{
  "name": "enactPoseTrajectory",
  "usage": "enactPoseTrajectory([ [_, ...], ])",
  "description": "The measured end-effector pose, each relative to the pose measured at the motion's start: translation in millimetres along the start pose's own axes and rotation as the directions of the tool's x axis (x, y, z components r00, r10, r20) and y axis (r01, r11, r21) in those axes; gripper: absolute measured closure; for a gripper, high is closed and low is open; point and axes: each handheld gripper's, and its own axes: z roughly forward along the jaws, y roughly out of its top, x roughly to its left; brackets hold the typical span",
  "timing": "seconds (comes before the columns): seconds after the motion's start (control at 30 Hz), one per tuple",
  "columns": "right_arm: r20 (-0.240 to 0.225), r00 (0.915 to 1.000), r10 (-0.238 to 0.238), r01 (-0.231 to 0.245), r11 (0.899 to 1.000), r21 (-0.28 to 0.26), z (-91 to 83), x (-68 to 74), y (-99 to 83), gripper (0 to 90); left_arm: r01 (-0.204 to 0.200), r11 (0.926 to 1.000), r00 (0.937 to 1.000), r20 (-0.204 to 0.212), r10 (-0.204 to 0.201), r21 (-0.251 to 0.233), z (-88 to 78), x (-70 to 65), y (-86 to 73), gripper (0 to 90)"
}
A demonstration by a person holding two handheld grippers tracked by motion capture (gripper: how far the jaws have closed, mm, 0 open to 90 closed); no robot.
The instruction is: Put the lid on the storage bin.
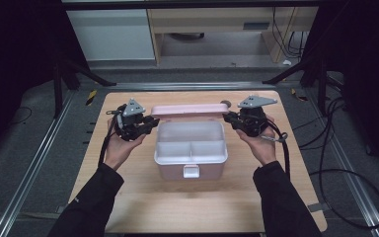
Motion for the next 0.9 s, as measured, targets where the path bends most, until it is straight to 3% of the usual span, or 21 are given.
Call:
enactPoseTrajectory([
  [0.37, -0.032, 0.9995, -0.008, 0.008, 1.000, -0.014, -14.8, 11.6, -16.3, 78.4, -0.009, 0.9998, 0.9998, 0.018, 0.010, -0.019, -11.5, -12.5, -13.3, 69.0],
  [0.53, -0.040, 0.9991, -0.008, 0.007, 1.000, -0.019, -21.3, 17.9, -24.2, 77.0, -0.006, 0.9996, 1.0000, 0.004, 0.006, -0.027, -17.8, -18.6, -21.3, 66.7],
  [0.9, -0.049, 0.9981, -0.037, 0.036, 0.999, -0.005, -29.1, 29.6, -41.1, 66.1, 0.031, 0.9989, 0.9994, 0.019, -0.030, -0.037, -21.9, -21.0, -45.5, 59.6],
])
